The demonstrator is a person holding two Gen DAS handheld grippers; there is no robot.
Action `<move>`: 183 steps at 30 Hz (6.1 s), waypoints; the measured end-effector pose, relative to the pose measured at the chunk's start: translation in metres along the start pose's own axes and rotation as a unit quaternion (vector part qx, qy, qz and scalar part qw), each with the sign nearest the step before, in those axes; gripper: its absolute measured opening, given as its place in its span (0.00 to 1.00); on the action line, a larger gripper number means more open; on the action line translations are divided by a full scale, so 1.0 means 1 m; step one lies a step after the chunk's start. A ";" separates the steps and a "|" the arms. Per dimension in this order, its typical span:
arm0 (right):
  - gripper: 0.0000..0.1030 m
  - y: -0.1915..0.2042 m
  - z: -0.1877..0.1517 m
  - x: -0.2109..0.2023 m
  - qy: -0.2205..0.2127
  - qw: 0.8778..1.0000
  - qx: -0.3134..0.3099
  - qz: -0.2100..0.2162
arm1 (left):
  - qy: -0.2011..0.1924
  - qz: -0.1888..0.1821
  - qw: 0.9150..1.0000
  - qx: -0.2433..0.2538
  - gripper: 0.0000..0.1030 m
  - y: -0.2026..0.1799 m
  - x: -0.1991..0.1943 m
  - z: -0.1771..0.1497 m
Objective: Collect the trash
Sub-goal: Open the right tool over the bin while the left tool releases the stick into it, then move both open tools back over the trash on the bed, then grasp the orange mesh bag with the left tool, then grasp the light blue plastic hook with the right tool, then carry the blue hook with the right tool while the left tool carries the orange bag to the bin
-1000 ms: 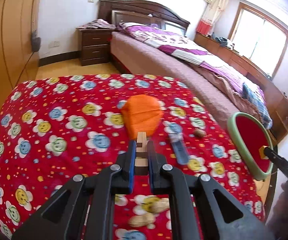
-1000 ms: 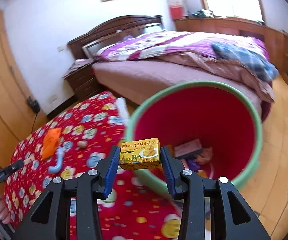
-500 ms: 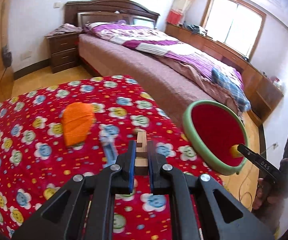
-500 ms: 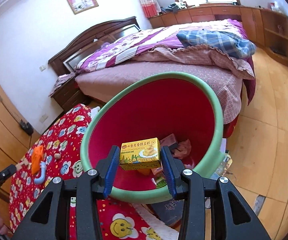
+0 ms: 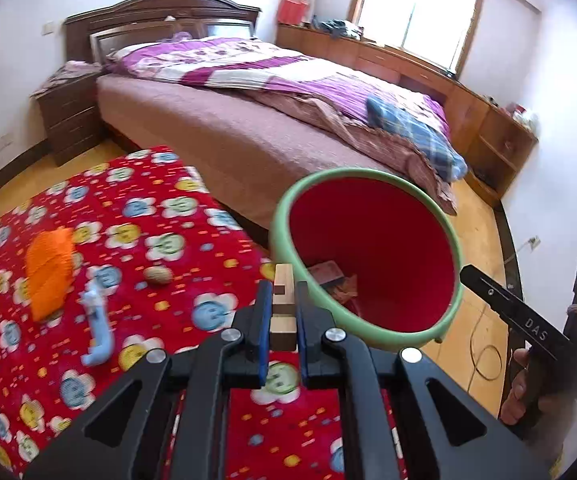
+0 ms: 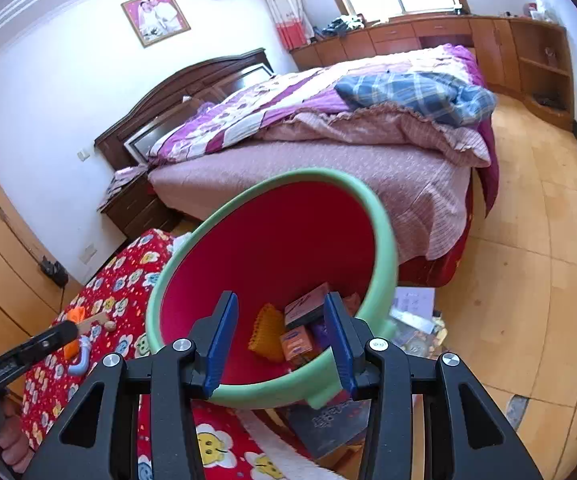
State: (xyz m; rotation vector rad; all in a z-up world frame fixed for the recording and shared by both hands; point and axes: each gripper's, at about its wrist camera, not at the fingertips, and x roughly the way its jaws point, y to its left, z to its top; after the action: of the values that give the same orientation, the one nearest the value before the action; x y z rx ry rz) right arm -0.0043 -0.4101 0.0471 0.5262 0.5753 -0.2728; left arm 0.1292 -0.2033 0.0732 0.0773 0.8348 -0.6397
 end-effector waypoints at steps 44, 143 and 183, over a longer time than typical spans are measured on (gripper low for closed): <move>0.62 0.013 -0.005 0.002 0.007 1.000 -0.011 0.022 | 0.003 0.082 0.996 -0.030 0.45 0.064 0.009 0.022; 0.26 0.292 -0.110 0.131 0.166 0.938 -0.288 0.094 | -0.045 0.186 0.953 -0.234 0.28 0.266 -0.055 -0.085; 0.16 0.196 -0.048 0.052 0.086 0.977 -0.175 0.083 | -0.052 0.164 0.968 -0.185 0.28 0.212 -0.066 -0.061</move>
State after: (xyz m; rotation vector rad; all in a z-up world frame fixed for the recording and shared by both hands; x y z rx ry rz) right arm 0.0923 -0.2257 0.0602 0.2544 0.7253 0.0360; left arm 0.1738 0.0202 0.0409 -0.1527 0.8057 -0.1681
